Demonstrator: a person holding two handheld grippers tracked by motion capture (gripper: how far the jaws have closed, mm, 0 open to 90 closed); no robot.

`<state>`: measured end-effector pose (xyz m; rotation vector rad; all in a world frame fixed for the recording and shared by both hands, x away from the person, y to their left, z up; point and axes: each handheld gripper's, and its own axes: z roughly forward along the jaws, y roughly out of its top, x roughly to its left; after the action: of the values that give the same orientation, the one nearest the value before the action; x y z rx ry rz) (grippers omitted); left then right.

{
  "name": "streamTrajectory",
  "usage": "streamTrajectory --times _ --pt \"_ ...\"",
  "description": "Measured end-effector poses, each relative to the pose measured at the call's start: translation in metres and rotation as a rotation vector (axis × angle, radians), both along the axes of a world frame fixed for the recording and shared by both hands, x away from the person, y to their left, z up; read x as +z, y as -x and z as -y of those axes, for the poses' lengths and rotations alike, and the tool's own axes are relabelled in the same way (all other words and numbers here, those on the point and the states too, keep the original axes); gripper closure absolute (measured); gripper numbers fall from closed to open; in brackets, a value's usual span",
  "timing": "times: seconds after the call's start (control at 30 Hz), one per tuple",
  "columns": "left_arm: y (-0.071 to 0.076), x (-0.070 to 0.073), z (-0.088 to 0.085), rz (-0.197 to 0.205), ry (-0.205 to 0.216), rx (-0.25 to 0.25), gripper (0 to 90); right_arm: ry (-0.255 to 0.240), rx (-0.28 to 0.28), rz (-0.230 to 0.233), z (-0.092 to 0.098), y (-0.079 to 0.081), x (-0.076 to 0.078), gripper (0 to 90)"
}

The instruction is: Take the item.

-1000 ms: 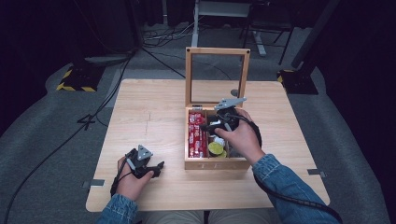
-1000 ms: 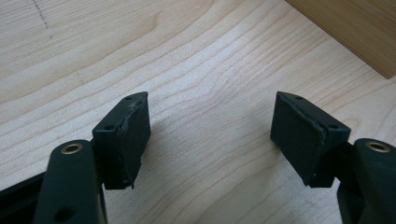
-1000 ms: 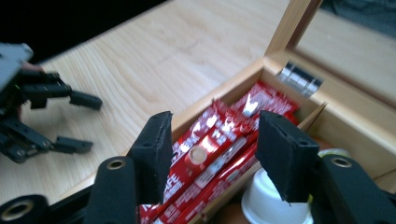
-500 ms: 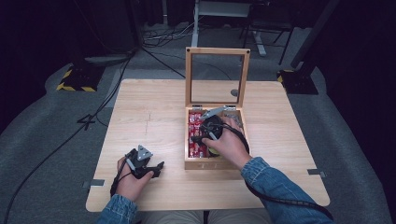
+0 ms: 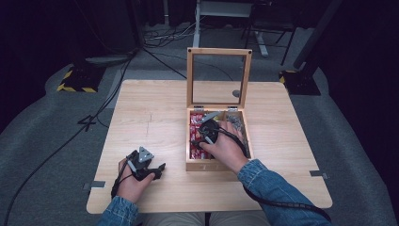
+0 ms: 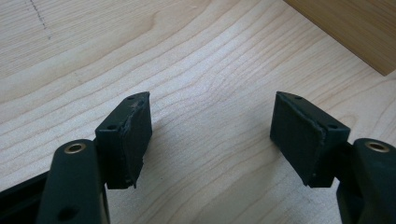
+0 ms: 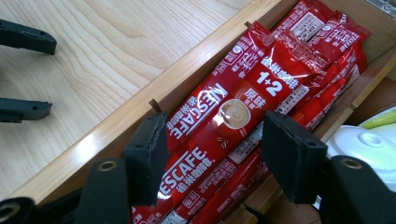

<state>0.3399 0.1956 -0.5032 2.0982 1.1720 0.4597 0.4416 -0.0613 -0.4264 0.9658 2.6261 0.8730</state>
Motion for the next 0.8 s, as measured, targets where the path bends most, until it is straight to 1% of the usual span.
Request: streamTrajectory --times 0.13,0.23,0.33,0.37,0.43,0.47,0.5,0.53,0.6,0.63,0.7,0.8 --pt "0.000 0.000 0.000 0.000 0.000 0.000 29.7 0.004 -0.002 -0.011 -0.002 0.001 -0.002 43.8" --pt "0.000 0.000 0.000 0.001 -0.001 0.000 29.8 0.017 0.000 -0.008 -0.003 0.002 -0.004 45.1" --pt "0.000 0.000 0.000 0.000 0.000 0.000 29.8 0.019 -0.008 -0.012 -0.004 0.003 -0.003 53.3" --pt "0.000 0.000 0.000 0.000 0.000 0.000 29.8 0.016 -0.012 -0.016 -0.004 0.004 -0.003 56.3" --pt "0.000 0.000 0.000 0.000 0.000 0.000 29.8 0.008 -0.021 -0.017 -0.003 0.004 -0.001 64.6" --pt "0.000 0.000 0.000 0.000 0.000 0.000 29.8 0.002 -0.023 -0.022 -0.003 0.005 0.001 70.3" --pt "0.000 0.000 0.000 0.000 0.000 0.000 29.8 -0.001 -0.027 -0.023 -0.003 0.005 0.001 73.6" --pt "0.000 0.000 0.000 0.000 0.000 0.000 29.8 -0.001 -0.027 -0.023 -0.003 0.005 0.001 73.6" --pt "0.000 0.000 0.000 0.000 0.000 0.000 29.8 -0.015 -0.038 -0.021 -0.004 0.006 0.002 78.5" --pt "0.000 0.000 0.000 0.000 0.000 0.000 29.8 -0.029 -0.043 -0.024 -0.005 0.006 0.003 80.9" --pt "0.000 0.000 0.000 0.000 -0.001 0.000 29.8 -0.050 -0.041 -0.025 -0.006 0.007 0.005 82.4" --pt "0.000 0.000 0.000 0.001 0.000 0.000 29.8 -0.073 -0.042 -0.009 -0.007 0.009 0.010 83.0"
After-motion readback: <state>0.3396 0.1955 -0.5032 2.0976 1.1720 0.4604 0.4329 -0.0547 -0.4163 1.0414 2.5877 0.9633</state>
